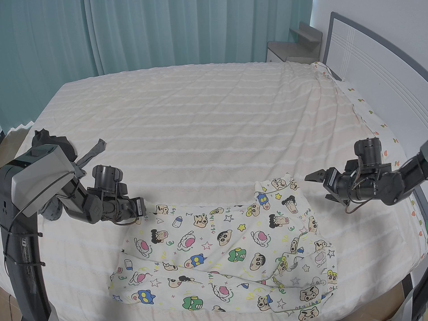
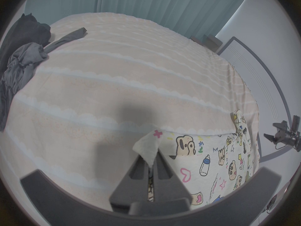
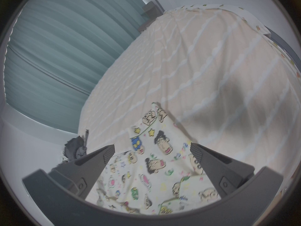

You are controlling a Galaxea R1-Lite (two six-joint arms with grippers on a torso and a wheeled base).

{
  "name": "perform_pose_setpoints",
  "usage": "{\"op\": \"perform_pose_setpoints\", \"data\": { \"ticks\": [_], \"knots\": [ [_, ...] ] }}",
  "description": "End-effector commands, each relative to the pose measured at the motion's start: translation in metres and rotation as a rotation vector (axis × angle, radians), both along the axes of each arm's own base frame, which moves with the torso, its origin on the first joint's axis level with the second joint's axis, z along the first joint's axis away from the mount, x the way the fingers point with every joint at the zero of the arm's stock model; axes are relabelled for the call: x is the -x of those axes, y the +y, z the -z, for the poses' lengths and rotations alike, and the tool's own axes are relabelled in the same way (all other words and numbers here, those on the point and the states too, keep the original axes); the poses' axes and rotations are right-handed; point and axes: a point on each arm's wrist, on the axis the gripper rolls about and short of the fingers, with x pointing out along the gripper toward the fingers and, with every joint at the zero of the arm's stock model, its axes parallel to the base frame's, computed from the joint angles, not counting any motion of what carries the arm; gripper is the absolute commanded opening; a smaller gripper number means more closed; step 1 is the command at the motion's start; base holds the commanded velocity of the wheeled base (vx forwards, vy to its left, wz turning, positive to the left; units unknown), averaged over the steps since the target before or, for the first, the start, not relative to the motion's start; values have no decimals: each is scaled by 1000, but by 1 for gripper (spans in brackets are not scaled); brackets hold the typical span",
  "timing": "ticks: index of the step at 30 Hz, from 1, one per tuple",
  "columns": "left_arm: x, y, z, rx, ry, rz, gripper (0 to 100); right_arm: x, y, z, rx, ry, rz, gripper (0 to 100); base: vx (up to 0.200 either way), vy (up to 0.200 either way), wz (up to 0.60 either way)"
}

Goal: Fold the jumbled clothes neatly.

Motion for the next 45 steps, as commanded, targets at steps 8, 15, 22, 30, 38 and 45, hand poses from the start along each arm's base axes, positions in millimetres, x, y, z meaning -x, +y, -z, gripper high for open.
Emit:
{"op": "perform_pose_setpoints", "data": {
  "ticks": [8,15,22,30,38,45],
  "knots": [
    [-3,4,-20,-10,-58,-51,0,-84,14,76,100,80,-71,100,0,0,0],
    [-3,2,-20,-11,-55,-48,0,-101,31,72,101,93,-107,100,0,0,0],
    [-3,2,-21,-9,-58,-47,0,-115,49,81,105,115,-138,100,0,0,0],
    [-1,3,-19,-11,-50,-48,0,-123,49,78,134,103,-96,0,0,0,0],
    [0,2,-25,-10,-63,-47,0,-126,34,75,130,95,-60,0,0,0,0],
    [5,3,-27,-29,-62,-64,0,-128,24,66,124,62,-3,0,0,0,0]
  ]
}}
